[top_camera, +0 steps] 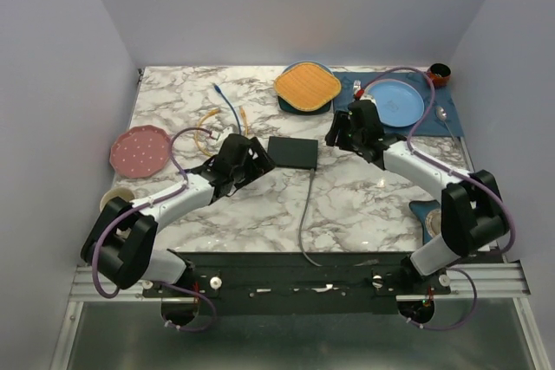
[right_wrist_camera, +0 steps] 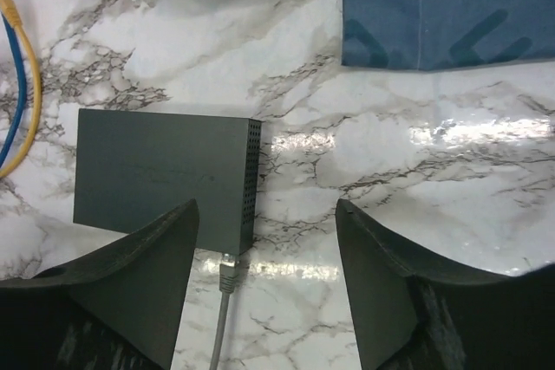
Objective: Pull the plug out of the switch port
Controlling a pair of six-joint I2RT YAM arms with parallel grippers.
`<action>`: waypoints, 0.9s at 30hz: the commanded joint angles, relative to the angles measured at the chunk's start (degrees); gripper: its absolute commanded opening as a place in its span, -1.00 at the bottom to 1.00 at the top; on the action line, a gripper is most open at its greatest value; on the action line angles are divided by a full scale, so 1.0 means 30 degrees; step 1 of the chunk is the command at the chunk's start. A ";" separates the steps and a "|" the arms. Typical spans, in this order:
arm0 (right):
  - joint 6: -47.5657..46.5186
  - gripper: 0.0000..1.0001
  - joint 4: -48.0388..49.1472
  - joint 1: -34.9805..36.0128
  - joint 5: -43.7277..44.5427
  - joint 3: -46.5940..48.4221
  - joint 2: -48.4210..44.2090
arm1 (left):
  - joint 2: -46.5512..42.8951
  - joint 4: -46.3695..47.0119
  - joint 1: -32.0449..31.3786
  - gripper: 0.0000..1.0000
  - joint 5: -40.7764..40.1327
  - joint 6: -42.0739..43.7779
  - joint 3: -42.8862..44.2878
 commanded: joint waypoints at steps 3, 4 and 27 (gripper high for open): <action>0.2415 -0.08 0.1273 -0.0375 -0.4240 0.0036 0.2542 | -0.0007 0.6775 -0.0697 0.97 0.3622 -0.1175 -0.2636; 0.2565 -0.21 0.1481 -0.0375 -0.4561 -0.0170 0.2690 | 0.0112 0.6981 -0.0726 0.97 0.3742 -0.1263 -0.2755; 0.6079 -0.72 0.6168 0.3168 -0.7581 -0.4334 0.4477 | 0.1609 1.0001 -0.0785 0.90 0.5121 -0.2729 -0.4337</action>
